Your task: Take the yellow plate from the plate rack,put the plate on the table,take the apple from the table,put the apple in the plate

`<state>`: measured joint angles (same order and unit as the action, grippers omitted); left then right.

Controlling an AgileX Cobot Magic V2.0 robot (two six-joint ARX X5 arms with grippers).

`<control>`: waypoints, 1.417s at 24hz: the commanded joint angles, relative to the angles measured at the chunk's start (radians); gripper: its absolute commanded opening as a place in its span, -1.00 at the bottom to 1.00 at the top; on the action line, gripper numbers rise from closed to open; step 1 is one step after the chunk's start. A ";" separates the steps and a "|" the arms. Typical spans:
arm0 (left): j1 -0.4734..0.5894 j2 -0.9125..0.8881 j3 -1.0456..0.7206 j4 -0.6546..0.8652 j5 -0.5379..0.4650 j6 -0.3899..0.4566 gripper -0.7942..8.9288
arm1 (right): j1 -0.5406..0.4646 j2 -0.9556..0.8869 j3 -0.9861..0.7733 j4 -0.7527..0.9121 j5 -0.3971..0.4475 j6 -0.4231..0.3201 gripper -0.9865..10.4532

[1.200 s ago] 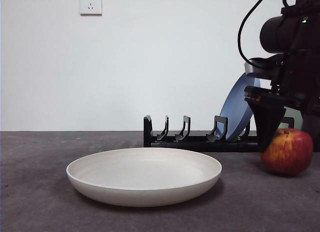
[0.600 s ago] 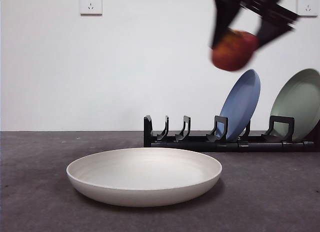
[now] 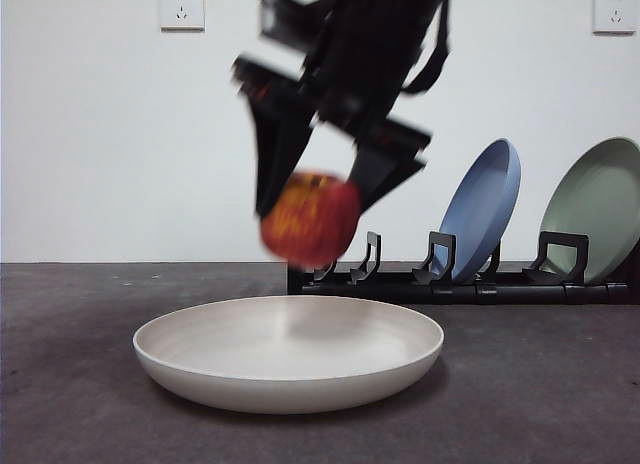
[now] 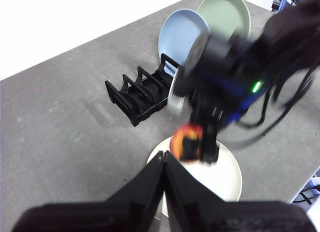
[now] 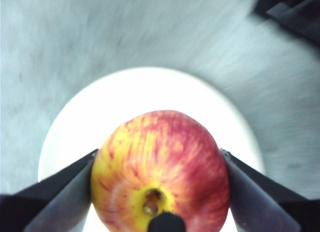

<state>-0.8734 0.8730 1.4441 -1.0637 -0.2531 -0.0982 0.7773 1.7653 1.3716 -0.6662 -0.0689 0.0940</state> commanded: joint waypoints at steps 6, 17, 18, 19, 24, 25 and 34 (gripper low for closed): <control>0.002 -0.003 -0.001 -0.024 -0.002 -0.003 -0.85 | 0.061 0.136 -0.002 -0.027 0.049 0.008 -0.85; 0.002 -0.003 -0.001 -0.024 -0.001 -0.004 -0.85 | 0.068 0.138 -0.002 -0.052 0.061 0.008 -0.82; 0.002 -0.003 -0.001 -0.024 -0.001 -0.004 -0.85 | 0.068 0.138 -0.002 -0.052 0.061 0.008 -0.82; 0.002 -0.003 -0.001 -0.024 -0.001 -0.004 -0.85 | 0.068 0.138 -0.002 -0.051 0.061 0.008 -0.82; 0.002 -0.003 -0.001 -0.028 0.000 -0.004 -0.85 | 0.068 0.148 -0.002 -0.046 0.035 0.009 -0.38; 0.002 -0.003 -0.001 -0.029 0.002 -0.004 -0.85 | 0.068 0.148 -0.002 -0.046 0.034 0.008 -0.26; 0.002 -0.003 -0.001 -0.031 0.002 -0.004 -0.85 | 0.068 0.148 -0.002 -0.044 0.036 0.018 0.11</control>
<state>-0.8734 0.8730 1.4441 -1.0924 -0.2520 -0.0982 0.8402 1.8961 1.3716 -0.7128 -0.0299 0.0963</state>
